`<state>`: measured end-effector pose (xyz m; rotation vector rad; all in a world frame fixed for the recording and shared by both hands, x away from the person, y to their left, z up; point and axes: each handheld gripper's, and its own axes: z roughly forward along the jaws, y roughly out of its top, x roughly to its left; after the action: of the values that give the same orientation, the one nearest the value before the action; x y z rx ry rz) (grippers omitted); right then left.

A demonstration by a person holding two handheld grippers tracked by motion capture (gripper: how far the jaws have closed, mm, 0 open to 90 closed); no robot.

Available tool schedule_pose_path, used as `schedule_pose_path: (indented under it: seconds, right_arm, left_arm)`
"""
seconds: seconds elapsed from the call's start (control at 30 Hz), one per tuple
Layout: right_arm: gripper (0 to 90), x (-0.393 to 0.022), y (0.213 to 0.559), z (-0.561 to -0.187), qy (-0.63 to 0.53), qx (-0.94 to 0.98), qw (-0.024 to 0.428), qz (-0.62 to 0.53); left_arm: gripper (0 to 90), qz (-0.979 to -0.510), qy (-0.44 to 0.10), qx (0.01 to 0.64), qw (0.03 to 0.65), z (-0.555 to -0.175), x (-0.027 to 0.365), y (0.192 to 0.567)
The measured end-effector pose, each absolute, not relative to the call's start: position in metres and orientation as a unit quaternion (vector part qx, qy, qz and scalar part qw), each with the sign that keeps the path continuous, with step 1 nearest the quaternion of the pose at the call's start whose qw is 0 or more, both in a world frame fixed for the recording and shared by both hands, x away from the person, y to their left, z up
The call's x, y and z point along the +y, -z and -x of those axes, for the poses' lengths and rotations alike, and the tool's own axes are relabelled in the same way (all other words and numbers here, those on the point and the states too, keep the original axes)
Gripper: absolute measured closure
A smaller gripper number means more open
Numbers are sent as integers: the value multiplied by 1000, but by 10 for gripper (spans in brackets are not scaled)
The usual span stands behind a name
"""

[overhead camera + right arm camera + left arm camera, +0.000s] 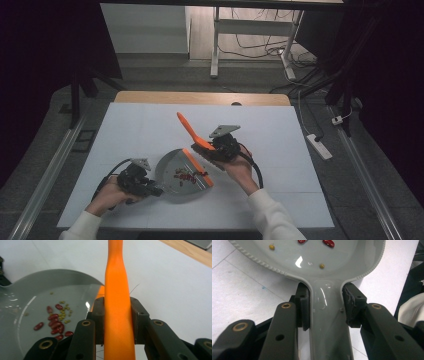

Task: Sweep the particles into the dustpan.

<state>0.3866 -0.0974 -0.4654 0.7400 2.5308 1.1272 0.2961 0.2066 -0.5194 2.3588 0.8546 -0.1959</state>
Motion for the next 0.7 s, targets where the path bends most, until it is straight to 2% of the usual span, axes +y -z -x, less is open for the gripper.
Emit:
schedule_pose_path:
  seconds: [0.43,0.7]
  right_arm:
    - [700,-119,476,-387,-354,876,159,-286]
    - [700,-120,481,-383,-345,879,156,-290]
  left_arm:
    - [616,-892,74,324,308,-296,206,519]
    - [616,-892,73,324,307,-295,206,519]
